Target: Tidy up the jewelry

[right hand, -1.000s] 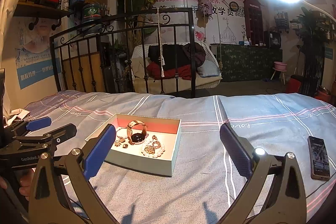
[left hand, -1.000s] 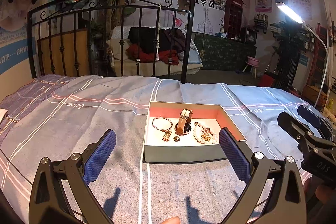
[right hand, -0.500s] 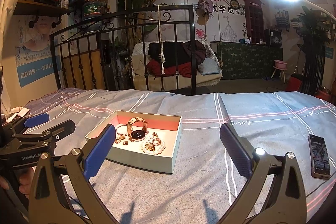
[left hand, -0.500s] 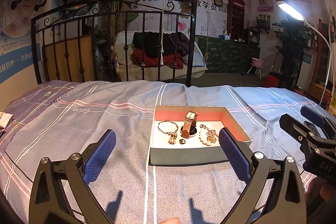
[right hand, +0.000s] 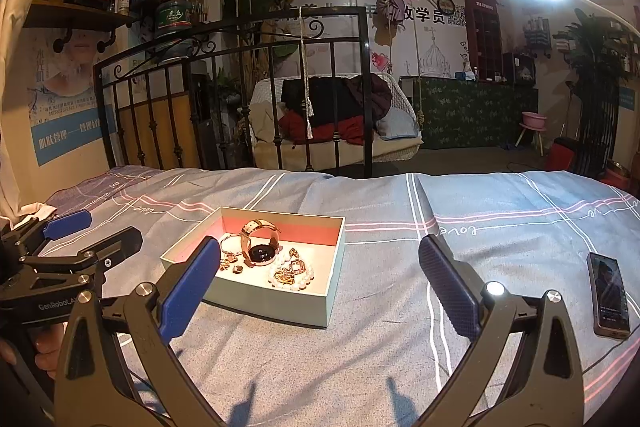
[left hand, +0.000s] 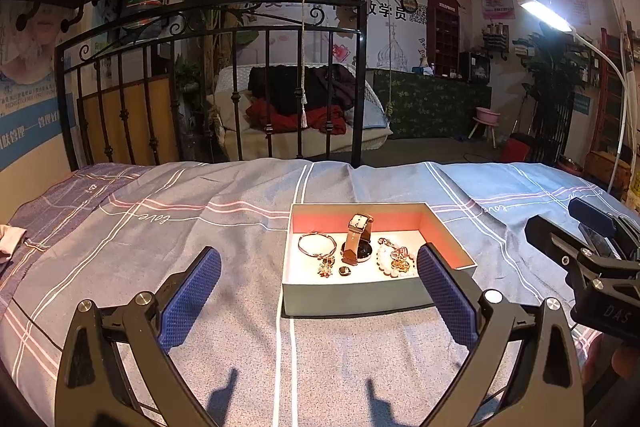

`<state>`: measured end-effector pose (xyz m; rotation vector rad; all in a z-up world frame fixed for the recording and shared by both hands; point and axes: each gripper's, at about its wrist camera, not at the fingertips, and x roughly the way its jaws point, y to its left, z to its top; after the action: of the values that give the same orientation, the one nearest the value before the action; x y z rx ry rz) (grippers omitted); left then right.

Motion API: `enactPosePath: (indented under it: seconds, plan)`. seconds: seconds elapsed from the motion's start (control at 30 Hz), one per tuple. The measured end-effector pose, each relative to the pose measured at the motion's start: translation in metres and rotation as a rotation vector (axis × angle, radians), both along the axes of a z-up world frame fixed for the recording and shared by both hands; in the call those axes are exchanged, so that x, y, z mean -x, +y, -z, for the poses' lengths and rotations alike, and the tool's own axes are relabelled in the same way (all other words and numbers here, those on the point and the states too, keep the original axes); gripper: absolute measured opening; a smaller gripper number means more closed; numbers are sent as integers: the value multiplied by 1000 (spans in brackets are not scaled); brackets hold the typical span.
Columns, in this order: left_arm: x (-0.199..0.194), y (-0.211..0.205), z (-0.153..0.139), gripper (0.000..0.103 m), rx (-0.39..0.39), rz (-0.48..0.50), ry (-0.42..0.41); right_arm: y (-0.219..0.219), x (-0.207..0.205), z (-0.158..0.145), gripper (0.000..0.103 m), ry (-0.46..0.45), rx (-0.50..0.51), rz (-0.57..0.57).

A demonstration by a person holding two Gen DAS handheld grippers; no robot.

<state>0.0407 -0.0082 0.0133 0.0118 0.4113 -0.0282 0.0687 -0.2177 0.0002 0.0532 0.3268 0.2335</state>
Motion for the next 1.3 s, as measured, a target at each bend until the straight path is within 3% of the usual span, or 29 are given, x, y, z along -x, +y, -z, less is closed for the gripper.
enactPosePath:
  seconds: [1.3]
  plan:
    - [-2,2,3,96,-6,-5,8,1,1,5,98,3,1,0]
